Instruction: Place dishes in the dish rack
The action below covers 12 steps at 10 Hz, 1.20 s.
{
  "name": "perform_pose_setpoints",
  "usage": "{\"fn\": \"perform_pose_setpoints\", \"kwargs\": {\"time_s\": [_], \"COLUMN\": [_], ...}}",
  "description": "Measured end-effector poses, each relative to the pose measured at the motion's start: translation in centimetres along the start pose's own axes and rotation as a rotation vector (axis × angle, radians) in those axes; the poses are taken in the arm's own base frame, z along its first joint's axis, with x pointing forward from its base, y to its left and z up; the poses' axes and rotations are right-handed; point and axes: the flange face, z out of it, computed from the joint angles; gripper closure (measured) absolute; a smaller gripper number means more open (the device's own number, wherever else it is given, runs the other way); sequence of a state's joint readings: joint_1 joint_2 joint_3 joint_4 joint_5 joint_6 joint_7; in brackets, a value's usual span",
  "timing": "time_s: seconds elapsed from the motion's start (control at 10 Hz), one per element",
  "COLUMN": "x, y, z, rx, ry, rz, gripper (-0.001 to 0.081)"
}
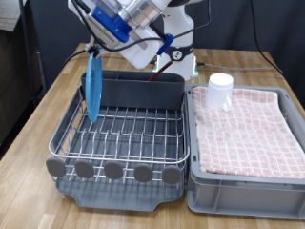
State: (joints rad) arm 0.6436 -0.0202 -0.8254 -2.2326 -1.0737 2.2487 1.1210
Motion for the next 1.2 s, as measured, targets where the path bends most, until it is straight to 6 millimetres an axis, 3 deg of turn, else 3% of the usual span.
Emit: {"fn": "perform_pose_setpoints", "kwargs": {"time_s": [0.7,1.2], "x": [-2.0,-3.0], "y": [-0.7,-1.7], "z": [4.1,5.6], "rx": [0.018,0.029], "ry": [0.0,0.003], "rz": [0.0,-0.006], "gripper": [0.0785,0.0785]}}
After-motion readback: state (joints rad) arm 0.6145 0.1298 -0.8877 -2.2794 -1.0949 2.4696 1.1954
